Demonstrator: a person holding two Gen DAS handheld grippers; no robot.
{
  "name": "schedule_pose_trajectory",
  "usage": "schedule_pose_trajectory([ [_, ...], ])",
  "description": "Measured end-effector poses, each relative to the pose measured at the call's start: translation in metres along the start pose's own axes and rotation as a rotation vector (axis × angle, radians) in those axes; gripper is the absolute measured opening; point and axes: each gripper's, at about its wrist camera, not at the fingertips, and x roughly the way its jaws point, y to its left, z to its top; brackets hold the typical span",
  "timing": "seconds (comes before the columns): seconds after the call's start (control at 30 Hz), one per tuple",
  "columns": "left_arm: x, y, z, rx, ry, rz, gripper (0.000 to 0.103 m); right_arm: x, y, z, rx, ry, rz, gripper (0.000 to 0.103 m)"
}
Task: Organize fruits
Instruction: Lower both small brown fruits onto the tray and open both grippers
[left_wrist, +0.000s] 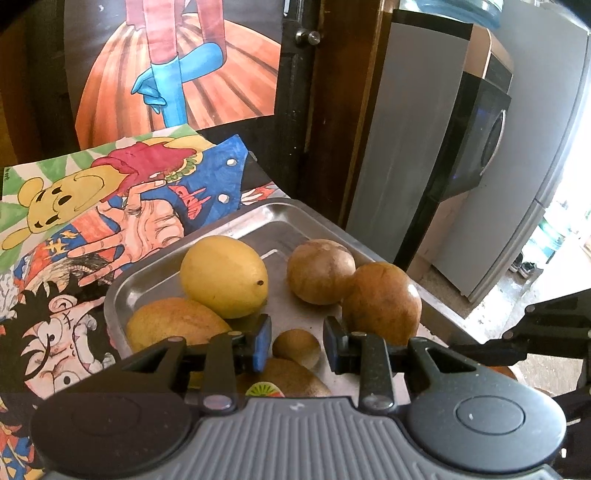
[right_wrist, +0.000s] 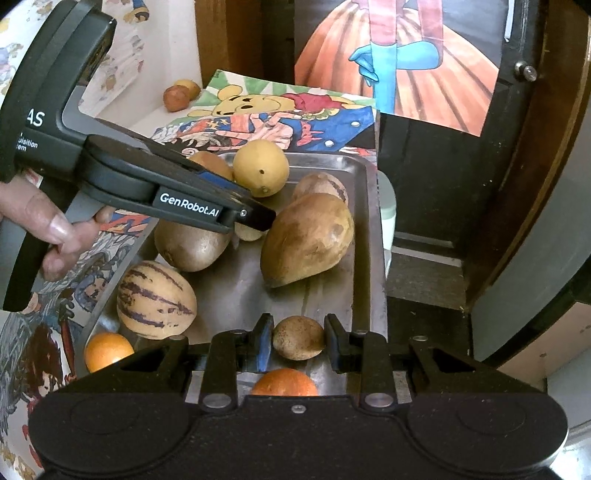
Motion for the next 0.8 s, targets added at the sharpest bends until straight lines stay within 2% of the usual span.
schedule_pose_trajectory([
  [0.27,-0.005,-0.004,-0.003,-0.004,-0.013,0.027,0.033,-0.003,0.001,-0.003,-0.021,-0.009,0.005,0.033],
  [0.4,-0.01,-0.003,-0.005,-0.023,-0.02,0.033,0.034,-0.007,0.003,-0.005,-0.029,-0.033,-0.001,0.039],
  [0.6,-0.013,0.0,-0.006,-0.051,-0.035,0.031,0.042,-0.009,0.005,-0.011,-0.055,-0.063,-0.011,0.048],
  [0.7,-0.016,-0.002,-0.01,-0.052,-0.053,0.037,0.049,-0.01,0.002,-0.015,-0.05,-0.077,-0.008,0.056],
  [0.8,-0.021,-0.005,-0.013,-0.062,-0.068,0.042,0.057,-0.009,-0.001,-0.015,-0.056,-0.092,0.007,0.057],
])
